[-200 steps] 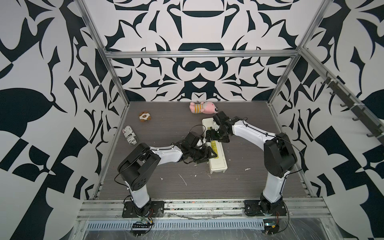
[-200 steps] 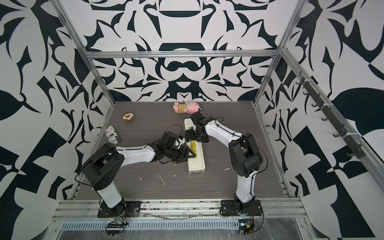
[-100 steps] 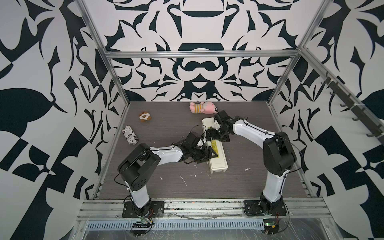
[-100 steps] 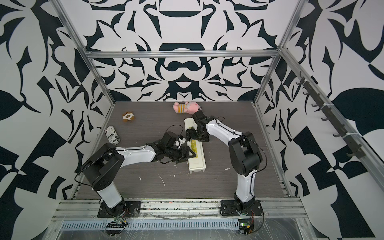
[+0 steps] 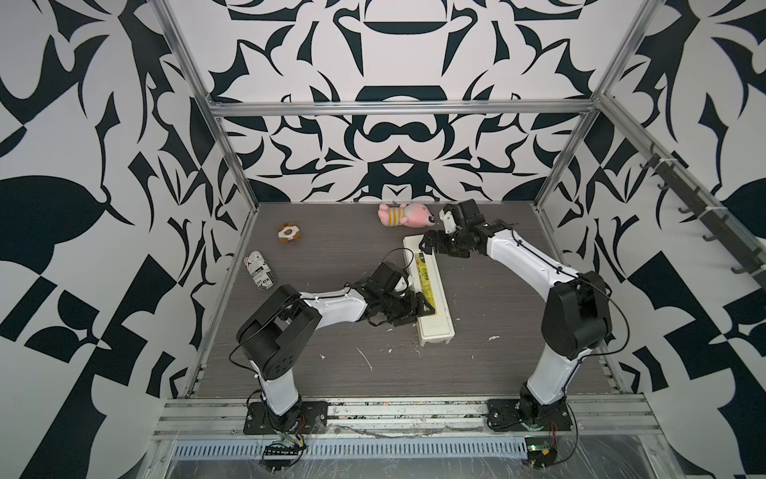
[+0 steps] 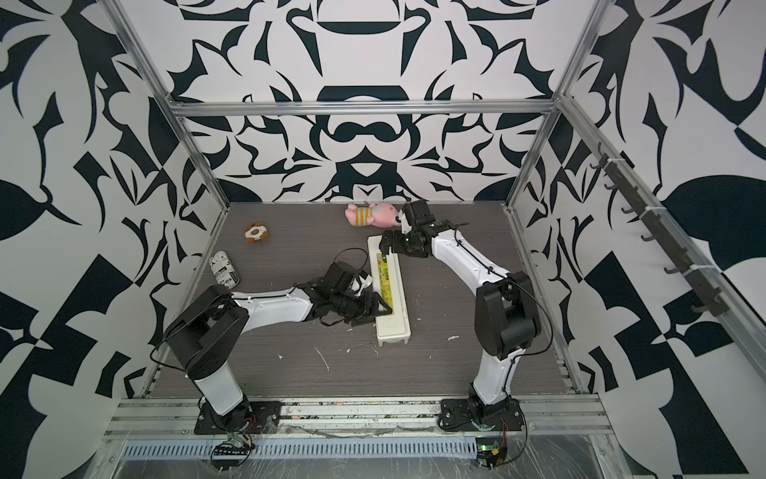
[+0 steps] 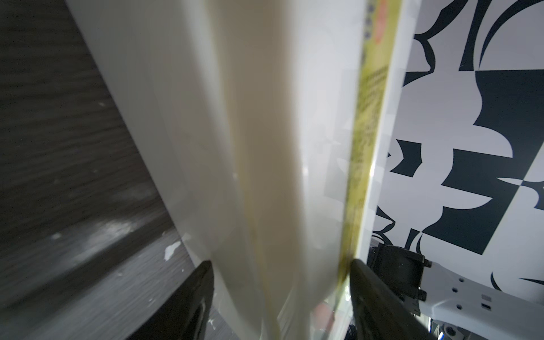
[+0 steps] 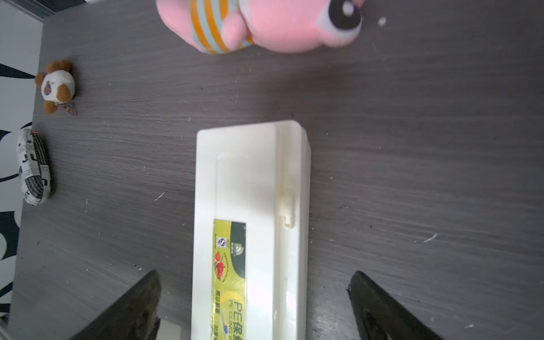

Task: Put plastic wrap rolls into dispensers
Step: Close the lid on the plastic wrap cutting box.

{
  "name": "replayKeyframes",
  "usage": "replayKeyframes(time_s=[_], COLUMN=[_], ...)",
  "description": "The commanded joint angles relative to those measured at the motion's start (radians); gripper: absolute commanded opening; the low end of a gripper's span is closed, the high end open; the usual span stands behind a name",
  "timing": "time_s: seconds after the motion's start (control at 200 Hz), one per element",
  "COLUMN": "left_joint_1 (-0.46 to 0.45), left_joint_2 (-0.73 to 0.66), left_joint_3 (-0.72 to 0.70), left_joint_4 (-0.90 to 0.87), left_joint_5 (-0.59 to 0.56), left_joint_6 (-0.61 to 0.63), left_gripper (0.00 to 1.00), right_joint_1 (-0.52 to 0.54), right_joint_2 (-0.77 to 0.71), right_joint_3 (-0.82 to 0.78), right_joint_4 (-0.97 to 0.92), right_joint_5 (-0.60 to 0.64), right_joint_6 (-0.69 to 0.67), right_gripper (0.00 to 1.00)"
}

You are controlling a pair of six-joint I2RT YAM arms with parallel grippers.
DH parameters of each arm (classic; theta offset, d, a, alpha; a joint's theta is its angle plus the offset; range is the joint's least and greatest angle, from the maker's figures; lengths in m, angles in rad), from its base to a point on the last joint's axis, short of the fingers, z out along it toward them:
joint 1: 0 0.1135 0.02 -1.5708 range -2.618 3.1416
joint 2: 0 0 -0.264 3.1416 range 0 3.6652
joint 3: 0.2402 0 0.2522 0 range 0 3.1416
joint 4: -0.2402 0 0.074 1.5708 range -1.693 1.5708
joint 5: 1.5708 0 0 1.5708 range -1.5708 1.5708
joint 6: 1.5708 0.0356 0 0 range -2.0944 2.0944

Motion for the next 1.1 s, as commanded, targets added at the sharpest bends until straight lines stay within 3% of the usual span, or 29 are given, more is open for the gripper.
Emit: replayKeyframes(time_s=[0.0,0.18,0.41,0.595,0.84,0.865,0.985,1.095], left_joint_1=[-0.02,-0.017,-0.008,0.011,0.142,0.158,0.24,0.275], left_joint_2=[0.083,0.069,0.061,0.025,-0.076,-0.08,-0.045,0.024], left_joint_3=[-0.028,-0.007,0.0,0.011,-0.006,-0.01,0.003,0.1], left_joint_4=[-0.249,-0.271,-0.276,-0.291,-0.223,-0.199,-0.066,-0.021], left_joint_5=[-0.095,-0.101,-0.1,-0.1,-0.085,-0.081,-0.032,0.004], left_joint_6=[0.033,0.04,0.04,0.046,0.007,-0.001,-0.037,-0.026], left_gripper=[0.74,0.75,0.75,0.77,0.84,0.89,0.91,0.93], right_joint_1=[0.005,-0.002,-0.002,-0.002,-0.002,-0.002,-0.002,-0.009], right_joint_2=[0.023,0.113,0.216,0.212,0.165,0.16,0.161,0.173], right_joint_3=[0.035,0.02,0.064,0.016,-0.039,-0.042,-0.045,-0.039], right_joint_4=[-0.036,0.041,-0.022,-0.021,0.011,0.02,0.046,0.059], right_joint_5=[0.025,0.013,0.154,0.224,0.2,0.193,0.16,0.113], right_joint_6=[-0.048,-0.022,-0.019,-0.016,-0.005,-0.004,-0.012,-0.013], right_gripper=[0.92,0.9,0.87,0.86,0.85,0.85,0.85,0.84])
